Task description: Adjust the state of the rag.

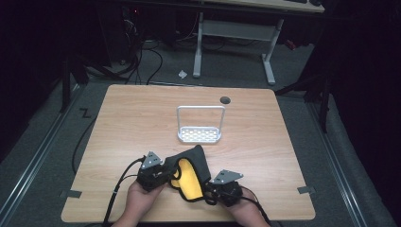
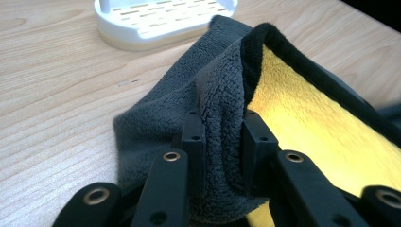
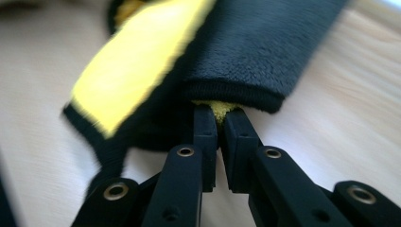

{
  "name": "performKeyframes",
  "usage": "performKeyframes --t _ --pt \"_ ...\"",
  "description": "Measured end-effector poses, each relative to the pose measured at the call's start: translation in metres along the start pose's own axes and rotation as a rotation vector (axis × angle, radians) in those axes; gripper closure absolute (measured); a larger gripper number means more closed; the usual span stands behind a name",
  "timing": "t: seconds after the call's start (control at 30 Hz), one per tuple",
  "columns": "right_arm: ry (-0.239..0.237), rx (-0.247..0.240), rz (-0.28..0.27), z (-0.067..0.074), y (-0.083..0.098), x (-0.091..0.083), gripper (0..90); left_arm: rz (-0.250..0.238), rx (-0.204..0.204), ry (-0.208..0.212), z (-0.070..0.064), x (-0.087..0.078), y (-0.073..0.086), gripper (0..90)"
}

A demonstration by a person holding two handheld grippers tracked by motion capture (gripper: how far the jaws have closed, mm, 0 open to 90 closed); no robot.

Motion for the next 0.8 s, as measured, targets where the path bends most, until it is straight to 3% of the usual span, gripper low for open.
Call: performKeyframes --t 0.07,0.1,0.2,0.23,0.27,0.37,0.47,0.6,0.63,0.8 --pt "0.022 0.011 0.005 -0.007 0.003 -0.003 85.9 -0.006 0.004 0.012 -0.001 -0.002 0.000 74.0" --pt "0.068 0.048 0.004 -0.026 0.008 -0.008 86.1 -0.013 0.017 0.015 -0.002 -0.006 0.000 74.2" --pt "0.113 0.105 -0.001 -0.048 0.014 -0.014 86.3 0.000 0.015 0.012 0.002 -0.007 0.002 74.3" --pt "0.113 0.105 -0.001 -0.048 0.014 -0.014 86.3 0.000 0.015 0.012 0.002 -0.007 0.002 74.2" --pt "0.151 0.125 0.008 -0.061 0.020 -0.018 86.3 0.009 0.003 0.014 0.005 -0.006 0.004 74.1" --pt "0.167 0.156 0.011 -0.076 0.031 -0.023 86.2 0.089 -0.021 0.036 0.013 0.003 0.012 69.6" --pt "0.174 0.175 0.007 -0.081 0.035 -0.025 85.9 0.100 -0.008 0.022 0.010 0.005 0.012 55.5" --pt "0.176 0.169 0.003 -0.080 0.034 -0.024 85.5 0.066 0.013 0.012 0.003 -0.002 0.005 42.9" --pt "0.175 0.168 0.003 -0.080 0.034 -0.024 85.4 0.057 0.036 0.019 -0.001 -0.005 0.002 41.0" --pt "0.169 0.174 0.003 -0.080 0.034 -0.024 85.0 0.046 0.042 0.034 -0.008 -0.012 0.001 38.4"
Point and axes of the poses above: each handheld gripper's, and its own axes: x roughly forward along the jaws, y roughly out of its underside, z roughly to its left, the point moved 2 cm from there along x, roughly forward along the jaws, and after that the axes turned 8 degrees about z, right-handed, at the moved point
